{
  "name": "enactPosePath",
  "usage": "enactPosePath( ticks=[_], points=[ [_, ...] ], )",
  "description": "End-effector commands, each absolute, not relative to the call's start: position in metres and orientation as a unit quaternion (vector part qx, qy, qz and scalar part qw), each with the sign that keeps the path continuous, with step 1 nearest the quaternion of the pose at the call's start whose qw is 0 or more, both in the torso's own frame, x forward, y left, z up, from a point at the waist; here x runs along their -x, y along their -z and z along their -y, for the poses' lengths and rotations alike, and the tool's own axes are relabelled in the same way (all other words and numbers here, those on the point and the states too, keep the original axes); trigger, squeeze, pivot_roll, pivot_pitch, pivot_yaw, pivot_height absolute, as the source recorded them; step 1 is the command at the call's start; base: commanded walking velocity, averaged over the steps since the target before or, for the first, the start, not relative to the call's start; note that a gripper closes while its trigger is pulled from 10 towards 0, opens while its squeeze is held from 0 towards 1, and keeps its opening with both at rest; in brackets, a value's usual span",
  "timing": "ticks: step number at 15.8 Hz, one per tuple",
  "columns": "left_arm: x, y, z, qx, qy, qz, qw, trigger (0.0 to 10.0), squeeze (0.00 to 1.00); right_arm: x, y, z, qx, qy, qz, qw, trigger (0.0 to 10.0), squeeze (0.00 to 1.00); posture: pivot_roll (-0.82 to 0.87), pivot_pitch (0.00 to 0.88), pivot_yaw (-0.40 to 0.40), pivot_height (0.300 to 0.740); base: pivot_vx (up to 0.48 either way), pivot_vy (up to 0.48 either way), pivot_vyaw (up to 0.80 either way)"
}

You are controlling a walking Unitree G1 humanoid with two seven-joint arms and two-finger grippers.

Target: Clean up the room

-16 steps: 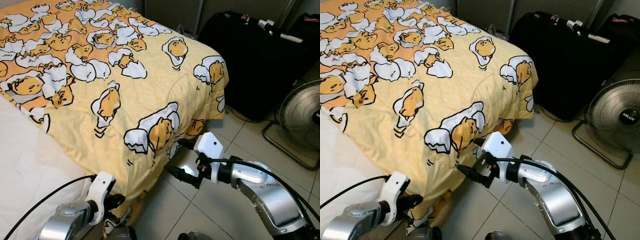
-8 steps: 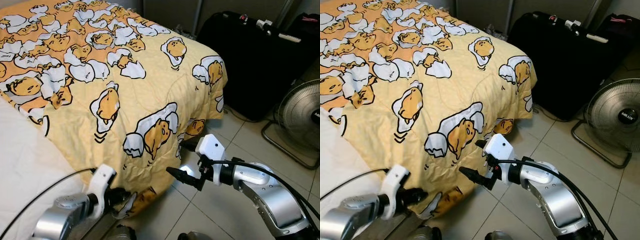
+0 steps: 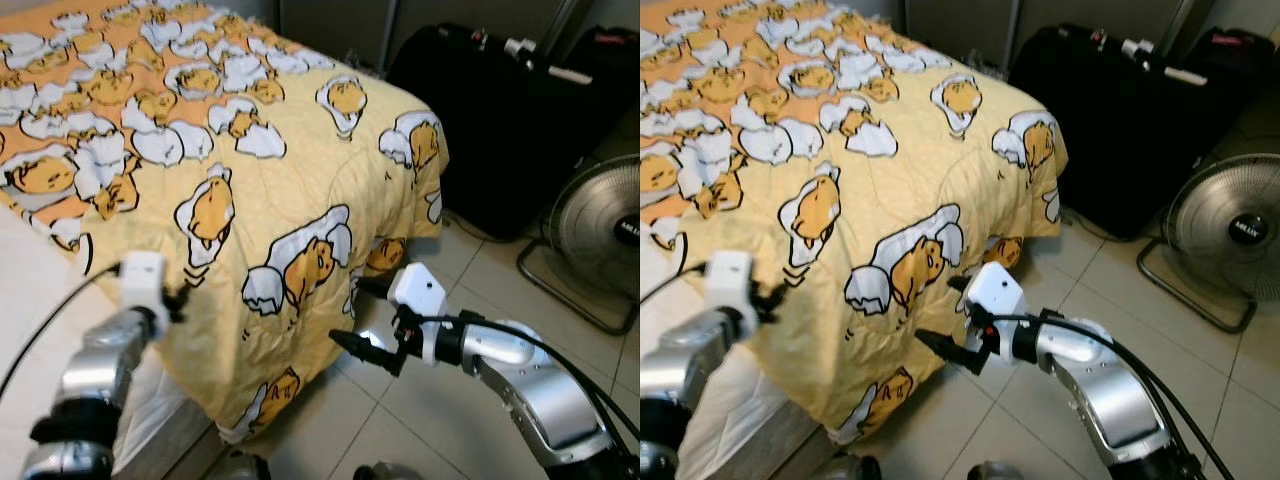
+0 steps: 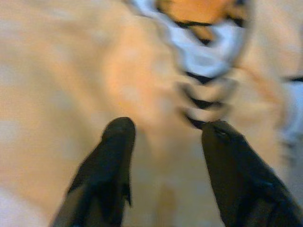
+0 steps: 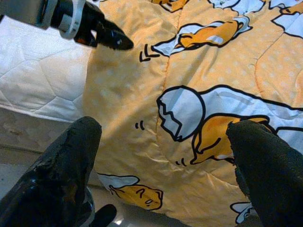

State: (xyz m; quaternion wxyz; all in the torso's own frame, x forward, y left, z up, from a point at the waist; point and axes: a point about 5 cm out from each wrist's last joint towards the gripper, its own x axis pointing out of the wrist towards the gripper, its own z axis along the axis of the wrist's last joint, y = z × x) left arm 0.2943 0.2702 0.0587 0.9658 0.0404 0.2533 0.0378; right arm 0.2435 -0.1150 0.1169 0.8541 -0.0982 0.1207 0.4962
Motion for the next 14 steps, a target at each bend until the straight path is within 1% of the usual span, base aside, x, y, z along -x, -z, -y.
enactPosePath(
  ticks=[1,2,3,5,7,8,9,11,12,13,14],
  points=[
    [-0.293,-0.06,-0.282,-0.049,-0.073,-0.247,0.965,10.0,1.0,-0.245,-0.121,0.115,0.1,-0.495,-0.11,0.856,10.0,0.0,-0.09,0.092,-0.005,0.74,0.0,0.0,0.0],
    [-0.292,-0.065,-0.292,-0.05,-0.101,-0.23,0.967,10.0,1.0,-0.245,-0.121,0.116,0.1,-0.493,-0.109,0.857,10.0,0.0,-0.09,0.092,-0.003,0.74,0.0,0.0,0.0],
    [-0.288,-0.07,-0.3,-0.019,-0.107,-0.205,0.973,10.0,1.0,-0.245,-0.121,0.117,0.1,-0.492,-0.109,0.858,10.0,0.0,-0.09,0.089,0.001,0.74,0.0,0.0,0.0],
    [-0.28,-0.071,-0.302,0.044,-0.072,-0.173,0.981,10.0,1.0,-0.245,-0.121,0.116,0.099,-0.491,-0.109,0.859,10.0,0.0,-0.08,0.088,0.002,0.74,0.0,0.0,0.0],
    [-0.271,-0.065,-0.312,0.064,-0.104,-0.18,0.976,10.0,1.0,-0.246,-0.12,0.114,0.098,-0.491,-0.108,0.859,10.0,0.0,-0.08,0.085,0.003,0.74,0.0,0.0,0.0],
    [-0.265,-0.058,-0.322,0.08,-0.141,-0.189,0.969,10.0,1.0,-0.247,-0.121,0.113,0.097,-0.491,-0.106,0.859,10.0,0.0,-0.08,0.082,0.002,0.74,0.0,0.0,0.0],
    [-0.262,-0.054,-0.327,0.093,-0.16,-0.195,0.963,10.0,1.0,-0.248,-0.121,0.113,0.096,-0.491,-0.105,0.86,10.0,0.0,-0.08,0.08,0.0,0.74,0.0,0.0,0.0],
    [-0.264,-0.047,-0.325,0.117,-0.159,-0.206,0.959,10.0,1.0,-0.248,-0.121,0.113,0.096,-0.491,-0.105,0.859,10.0,0.0,-0.08,0.082,-0.005,0.74,0.0,0.0,0.0],
    [-0.268,-0.042,-0.32,0.137,-0.152,-0.217,0.955,10.0,0.79,-0.249,-0.121,0.112,0.097,-0.492,-0.104,0.859,10.0,0.0,-0.08,0.083,-0.007,0.74,0.0,0.0,0.0],
    [-0.272,-0.039,-0.315,0.133,-0.14,-0.23,0.954,10.0,0.0,-0.249,-0.122,0.112,0.098,-0.494,-0.104,0.858,10.0,0.0,-0.08,0.085,-0.007,0.74,0.0,0.0,0.0],
    [-0.276,-0.039,-0.312,0.139,-0.133,-0.228,0.954,5.1,0.0,-0.25,-0.122,0.112,0.099,-0.494,-0.104,0.858,10.0,0.0,-0.09,0.085,-0.005,0.74,0.0,0.0,0.0]
  ],
)
